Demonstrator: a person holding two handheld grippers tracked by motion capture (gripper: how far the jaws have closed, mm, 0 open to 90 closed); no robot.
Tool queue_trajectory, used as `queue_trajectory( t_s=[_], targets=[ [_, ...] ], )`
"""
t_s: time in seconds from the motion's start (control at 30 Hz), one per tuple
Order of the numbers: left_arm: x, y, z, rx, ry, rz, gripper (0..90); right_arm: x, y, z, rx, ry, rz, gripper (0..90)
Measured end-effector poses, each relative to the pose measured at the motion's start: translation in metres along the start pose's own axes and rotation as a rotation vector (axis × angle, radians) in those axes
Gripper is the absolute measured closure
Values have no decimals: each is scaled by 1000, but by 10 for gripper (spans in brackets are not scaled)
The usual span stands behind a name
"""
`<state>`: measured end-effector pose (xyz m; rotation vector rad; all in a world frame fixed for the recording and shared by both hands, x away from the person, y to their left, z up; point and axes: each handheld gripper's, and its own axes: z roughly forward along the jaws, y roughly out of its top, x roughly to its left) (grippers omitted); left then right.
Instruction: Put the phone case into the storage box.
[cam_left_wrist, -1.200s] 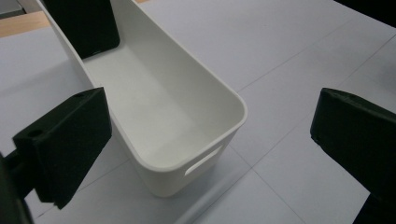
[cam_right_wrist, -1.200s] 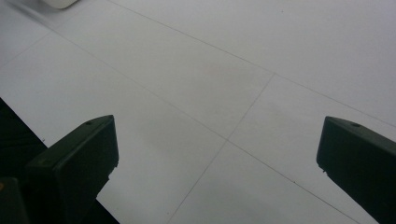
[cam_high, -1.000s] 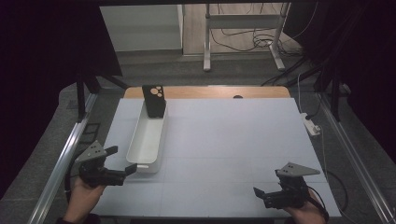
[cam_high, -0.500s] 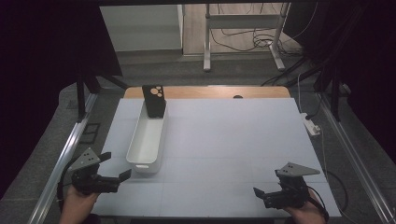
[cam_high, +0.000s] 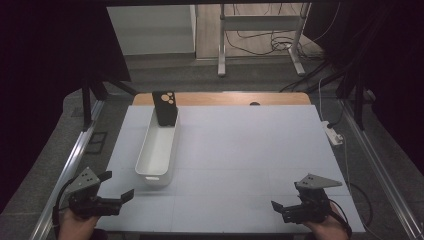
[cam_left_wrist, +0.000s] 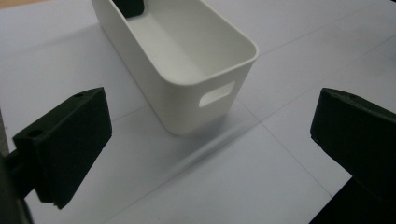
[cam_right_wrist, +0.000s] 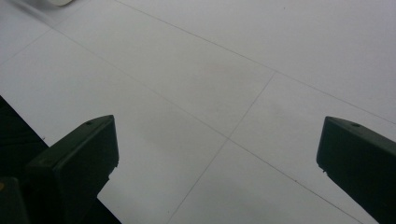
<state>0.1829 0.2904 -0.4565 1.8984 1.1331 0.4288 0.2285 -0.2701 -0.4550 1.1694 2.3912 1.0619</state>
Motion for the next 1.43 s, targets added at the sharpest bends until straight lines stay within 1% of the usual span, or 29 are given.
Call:
queue_trajectory(
  t_s=[0.33,0.63,0.9,1.17,1.23,1.37,1.43],
  targets=[
    [-5,-8,-3,23,7,3,0,0,0,0,4,3,4,0],
    [-6,-14,-6,42,30,2,0,0,0,1,6,5,6,0],
    [-8,-16,-6,60,42,14,0,-1,0,1,8,5,8,0],
    [-9,-18,-6,66,44,18,0,0,0,1,8,5,8,0],
    [-9,-17,-5,76,44,20,0,0,0,1,9,6,8,0],
    [-12,-16,-3,99,54,40,0,0,0,1,11,5,5,0],
    [-12,-16,-2,100,53,41,0,0,0,1,12,4,3,0]
  ],
)
